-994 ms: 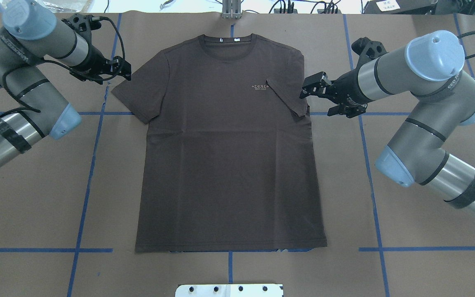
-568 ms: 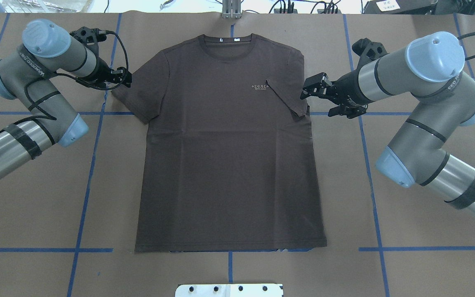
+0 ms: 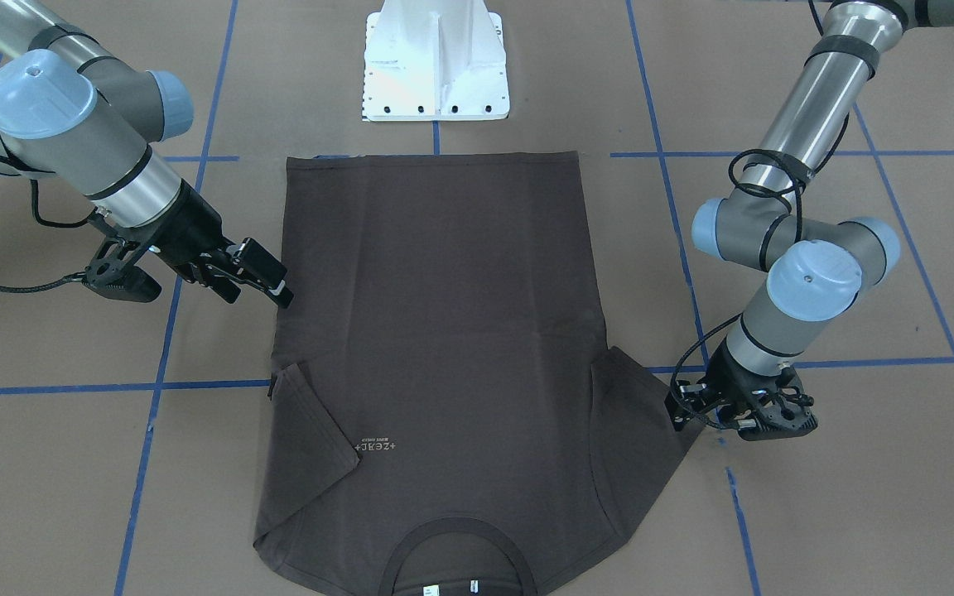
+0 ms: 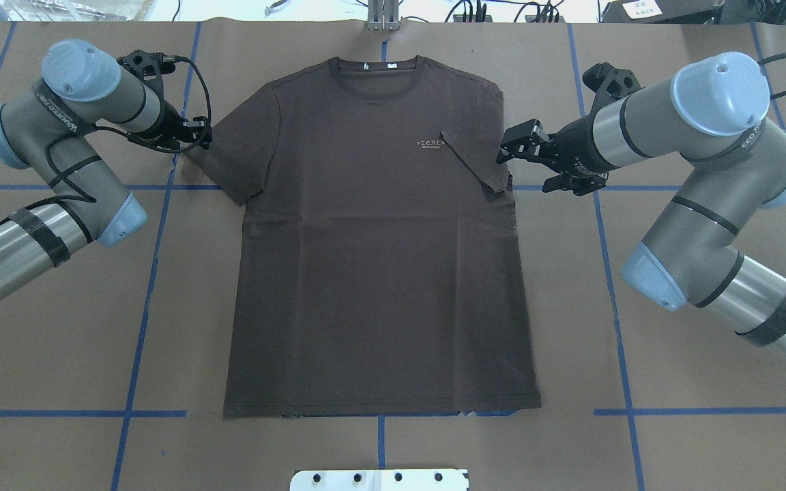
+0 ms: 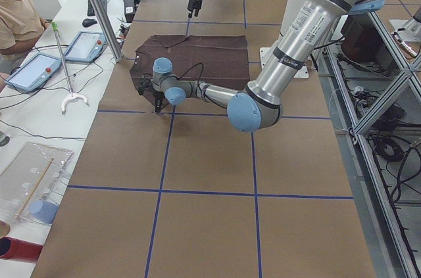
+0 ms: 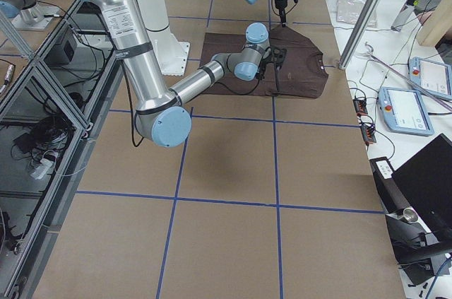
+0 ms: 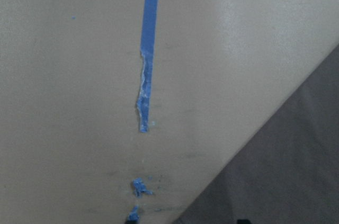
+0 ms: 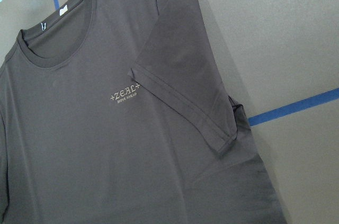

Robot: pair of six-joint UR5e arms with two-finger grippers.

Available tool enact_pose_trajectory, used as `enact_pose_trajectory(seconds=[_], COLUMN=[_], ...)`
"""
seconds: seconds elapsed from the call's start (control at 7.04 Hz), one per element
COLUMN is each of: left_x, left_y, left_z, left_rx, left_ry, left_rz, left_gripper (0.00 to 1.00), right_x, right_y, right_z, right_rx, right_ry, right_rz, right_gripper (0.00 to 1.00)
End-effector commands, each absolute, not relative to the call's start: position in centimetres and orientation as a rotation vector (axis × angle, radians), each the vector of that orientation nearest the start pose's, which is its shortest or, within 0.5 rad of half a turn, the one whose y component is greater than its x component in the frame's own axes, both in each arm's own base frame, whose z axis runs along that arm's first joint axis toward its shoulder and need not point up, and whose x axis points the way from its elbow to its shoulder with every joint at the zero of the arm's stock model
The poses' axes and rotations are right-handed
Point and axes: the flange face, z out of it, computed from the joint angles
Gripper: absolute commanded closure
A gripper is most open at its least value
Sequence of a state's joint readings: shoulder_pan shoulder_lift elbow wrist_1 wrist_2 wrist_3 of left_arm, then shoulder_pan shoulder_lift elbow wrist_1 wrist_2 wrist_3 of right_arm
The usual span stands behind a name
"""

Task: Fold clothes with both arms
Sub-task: 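Fold the other sleeve inward with the left gripper while the right gripper holds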

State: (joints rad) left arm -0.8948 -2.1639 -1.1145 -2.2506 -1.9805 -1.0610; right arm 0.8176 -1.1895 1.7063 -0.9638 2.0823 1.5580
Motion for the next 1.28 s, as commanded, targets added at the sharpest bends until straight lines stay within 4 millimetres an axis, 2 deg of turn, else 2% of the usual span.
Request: enact_pose_trajectory(seconds=[0.0, 0.14, 0.28, 0.43, 0.57, 0.71, 0.85, 0.99, 1.14], left_x=[40.7, 40.7, 41.0, 41.5, 42.3, 42.4, 43.7, 46.1, 47.3], left_y=[-65.1, -65.1, -65.4, -66.0, -66.9, -67.1, -67.3, -66.5, -66.5], left_z=[45.3, 45.1, 43.7, 41.5, 37.9, 35.4, 32.7, 32.1, 31.2], left_rx=[0.216, 0.216, 0.222, 0.222, 0.215, 0.219, 0.203, 0.186, 0.176], left_ry=[0.862, 0.864, 0.879, 0.884, 0.88, 0.896, 0.928, 0.929, 0.935], left_rz=[-0.2, -0.199, -0.193, -0.192, -0.195, -0.203, -0.254, -0.251, -0.257], left_gripper=[0.83, 1.0, 1.0, 1.0, 1.0, 1.0, 1.0, 1.0, 1.0], right_x=[-36.3, -36.2, -36.3, -36.3, -36.3, -36.3, -36.3, -36.3, -36.4], right_y=[-51.1, -51.0, -51.1, -51.0, -51.1, -51.0, -51.1, -51.1, -51.1], right_z=[31.1, 30.9, 31.0, 31.1, 31.0, 31.1, 31.2, 31.2, 31.4], right_rx=[0.026, 0.027, 0.026, 0.026, 0.026, 0.026, 0.025, 0.024, 0.023], right_ry=[-1.193, -1.196, -1.195, -1.193, -1.195, -1.193, -1.192, -1.191, -1.188], right_rz=[0.422, 0.421, 0.421, 0.422, 0.421, 0.422, 0.423, 0.423, 0.424], right_gripper=[0.0, 0.0, 0.0, 0.0, 0.0, 0.0, 0.0, 0.0, 0.0])
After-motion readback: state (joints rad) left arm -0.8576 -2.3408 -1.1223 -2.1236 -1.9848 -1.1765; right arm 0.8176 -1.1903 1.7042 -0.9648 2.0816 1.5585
